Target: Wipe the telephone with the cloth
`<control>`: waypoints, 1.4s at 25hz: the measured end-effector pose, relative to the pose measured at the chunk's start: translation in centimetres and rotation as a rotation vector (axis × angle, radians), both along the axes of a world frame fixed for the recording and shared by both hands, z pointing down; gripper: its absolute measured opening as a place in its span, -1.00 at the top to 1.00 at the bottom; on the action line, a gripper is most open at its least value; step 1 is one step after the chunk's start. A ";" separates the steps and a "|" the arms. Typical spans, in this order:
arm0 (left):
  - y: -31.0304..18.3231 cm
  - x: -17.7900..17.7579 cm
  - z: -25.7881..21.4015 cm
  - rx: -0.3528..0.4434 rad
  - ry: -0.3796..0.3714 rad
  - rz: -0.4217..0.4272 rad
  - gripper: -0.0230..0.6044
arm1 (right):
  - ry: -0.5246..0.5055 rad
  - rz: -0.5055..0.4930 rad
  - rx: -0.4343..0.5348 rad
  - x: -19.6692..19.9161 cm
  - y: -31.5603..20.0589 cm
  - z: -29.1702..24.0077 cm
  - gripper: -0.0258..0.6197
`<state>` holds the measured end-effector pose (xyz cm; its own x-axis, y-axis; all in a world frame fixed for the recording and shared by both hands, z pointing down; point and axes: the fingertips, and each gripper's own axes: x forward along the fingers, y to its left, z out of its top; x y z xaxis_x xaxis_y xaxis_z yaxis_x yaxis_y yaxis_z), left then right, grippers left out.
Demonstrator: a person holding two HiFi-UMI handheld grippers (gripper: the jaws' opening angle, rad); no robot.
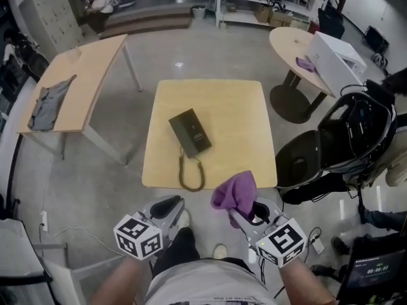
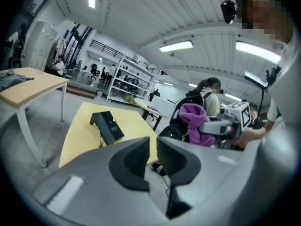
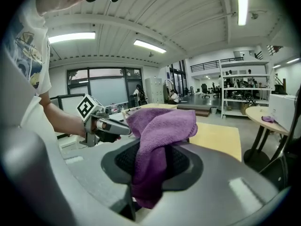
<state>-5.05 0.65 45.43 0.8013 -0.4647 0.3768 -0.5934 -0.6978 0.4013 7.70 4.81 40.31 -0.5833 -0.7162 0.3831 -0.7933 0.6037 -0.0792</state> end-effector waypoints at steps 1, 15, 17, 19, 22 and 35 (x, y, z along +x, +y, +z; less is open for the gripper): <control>-1.5 -0.2 0.4 -0.012 0.006 0.004 0.75 | 0.007 0.008 -0.005 -0.3 -1.0 0.1 0.56; -15.7 -0.9 9.3 -0.206 0.032 0.019 0.55 | 0.075 0.118 -0.072 -5.0 -9.7 0.6 0.56; -17.4 -0.2 11.1 -0.242 0.046 0.003 0.52 | 0.089 0.116 -0.096 -4.6 -10.1 1.0 0.56; -18.9 0.3 12.8 -0.296 0.077 -0.023 0.49 | 0.103 0.110 -0.126 -4.0 -10.3 1.4 0.56; -20.4 0.7 14.8 -0.362 0.116 -0.051 0.44 | 0.119 0.106 -0.149 -3.1 -10.8 1.8 0.56; -24.4 2.8 17.7 -0.488 0.265 -0.125 0.42 | 0.125 0.117 -0.214 -0.4 -11.7 3.1 0.56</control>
<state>-2.20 -23.80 63.18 0.8476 -0.3849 0.3653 -0.4949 -0.3250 0.8059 7.34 -6.87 43.45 -0.4400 -0.6708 0.5970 -0.8682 0.4876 -0.0920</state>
